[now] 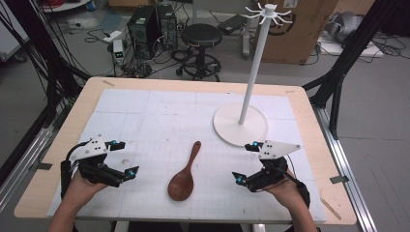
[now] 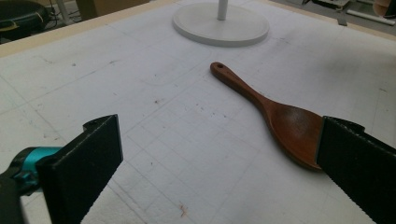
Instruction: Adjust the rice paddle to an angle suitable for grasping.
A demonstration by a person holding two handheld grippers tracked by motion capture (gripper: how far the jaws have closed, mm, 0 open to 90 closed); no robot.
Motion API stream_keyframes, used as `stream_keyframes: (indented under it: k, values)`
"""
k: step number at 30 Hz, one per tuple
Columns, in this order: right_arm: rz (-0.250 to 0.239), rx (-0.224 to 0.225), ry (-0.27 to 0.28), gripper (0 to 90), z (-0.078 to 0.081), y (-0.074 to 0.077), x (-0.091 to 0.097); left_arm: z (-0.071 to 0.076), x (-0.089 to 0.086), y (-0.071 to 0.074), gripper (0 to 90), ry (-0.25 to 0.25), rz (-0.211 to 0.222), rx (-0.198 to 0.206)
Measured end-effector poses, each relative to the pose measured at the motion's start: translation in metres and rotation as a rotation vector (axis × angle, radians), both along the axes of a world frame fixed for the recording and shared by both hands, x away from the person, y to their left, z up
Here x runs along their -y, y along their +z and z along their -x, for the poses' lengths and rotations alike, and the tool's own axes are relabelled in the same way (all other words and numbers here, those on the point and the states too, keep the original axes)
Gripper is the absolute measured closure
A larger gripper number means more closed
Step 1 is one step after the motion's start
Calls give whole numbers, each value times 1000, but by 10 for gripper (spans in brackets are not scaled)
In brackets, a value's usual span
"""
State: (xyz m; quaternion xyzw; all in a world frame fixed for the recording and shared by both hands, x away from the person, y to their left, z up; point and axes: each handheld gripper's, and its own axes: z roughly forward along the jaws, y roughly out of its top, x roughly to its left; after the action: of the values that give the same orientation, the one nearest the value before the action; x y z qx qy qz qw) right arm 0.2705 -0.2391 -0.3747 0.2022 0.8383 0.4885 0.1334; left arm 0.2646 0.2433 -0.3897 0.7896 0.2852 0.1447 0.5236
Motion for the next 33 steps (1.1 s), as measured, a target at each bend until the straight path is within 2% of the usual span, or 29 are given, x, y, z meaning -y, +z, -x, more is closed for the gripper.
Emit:
stream_keyframes:
  k: [12,20,22,24,26,28,33]
  values:
    - [82,-30,79,37,-16,1,-34,1,0,0,17,5,-9,-4]
    - [123,-27,88,47,-23,1,-54,1,0,0,17,6,-10,-5]
    - [151,-27,92,71,-25,0,-61,1,0,-1,17,5,-12,-6]
    - [162,-40,91,161,-28,0,-64,0,0,-1,17,5,-12,-5]
    - [176,-39,88,172,-31,-1,-65,0,0,-1,17,5,-13,-5]
    - [196,-65,87,228,-34,-3,-67,0,0,-1,17,4,-14,-5]
    - [250,-86,88,341,-41,-8,-72,0,1,-2,17,6,-17,-6]
